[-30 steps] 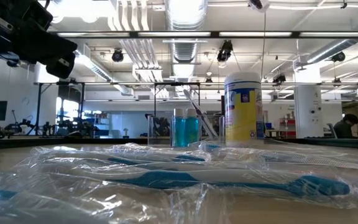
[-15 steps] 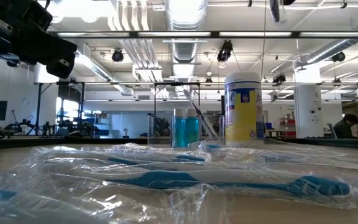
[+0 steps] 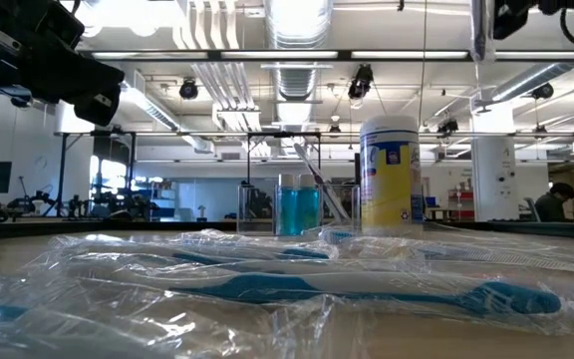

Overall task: Pick & Place toothbrushing station
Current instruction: Put the violet toothbrush into the transparent organizer

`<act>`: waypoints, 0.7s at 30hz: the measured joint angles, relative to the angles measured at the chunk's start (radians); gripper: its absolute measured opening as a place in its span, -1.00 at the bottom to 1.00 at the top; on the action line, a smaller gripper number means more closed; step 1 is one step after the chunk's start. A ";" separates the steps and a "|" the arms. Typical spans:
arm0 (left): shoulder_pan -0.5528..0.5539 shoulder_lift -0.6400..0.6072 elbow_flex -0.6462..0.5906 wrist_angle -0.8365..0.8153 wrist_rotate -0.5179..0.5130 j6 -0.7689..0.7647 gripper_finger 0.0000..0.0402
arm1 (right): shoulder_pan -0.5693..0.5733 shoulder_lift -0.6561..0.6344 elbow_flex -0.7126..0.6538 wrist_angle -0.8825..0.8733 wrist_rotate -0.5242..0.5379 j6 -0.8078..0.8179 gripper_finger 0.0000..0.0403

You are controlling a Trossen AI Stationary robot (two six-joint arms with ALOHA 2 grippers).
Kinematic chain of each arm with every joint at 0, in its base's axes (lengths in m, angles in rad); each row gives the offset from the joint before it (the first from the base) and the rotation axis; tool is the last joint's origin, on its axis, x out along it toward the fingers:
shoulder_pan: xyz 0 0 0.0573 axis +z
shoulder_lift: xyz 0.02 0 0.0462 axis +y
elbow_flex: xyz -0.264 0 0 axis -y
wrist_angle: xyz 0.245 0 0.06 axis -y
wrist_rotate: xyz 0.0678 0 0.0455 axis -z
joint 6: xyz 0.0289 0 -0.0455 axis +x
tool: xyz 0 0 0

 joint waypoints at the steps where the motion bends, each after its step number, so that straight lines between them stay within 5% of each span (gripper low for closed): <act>1: 0.000 0.000 0.000 0.000 -0.004 0.000 -0.96 | 0.000 -0.016 -0.019 0.005 0.000 0.003 -0.90; 21: 0.000 0.000 0.000 0.000 -0.051 -0.001 -0.90 | 0.000 -0.153 -0.212 0.056 0.002 0.023 -0.90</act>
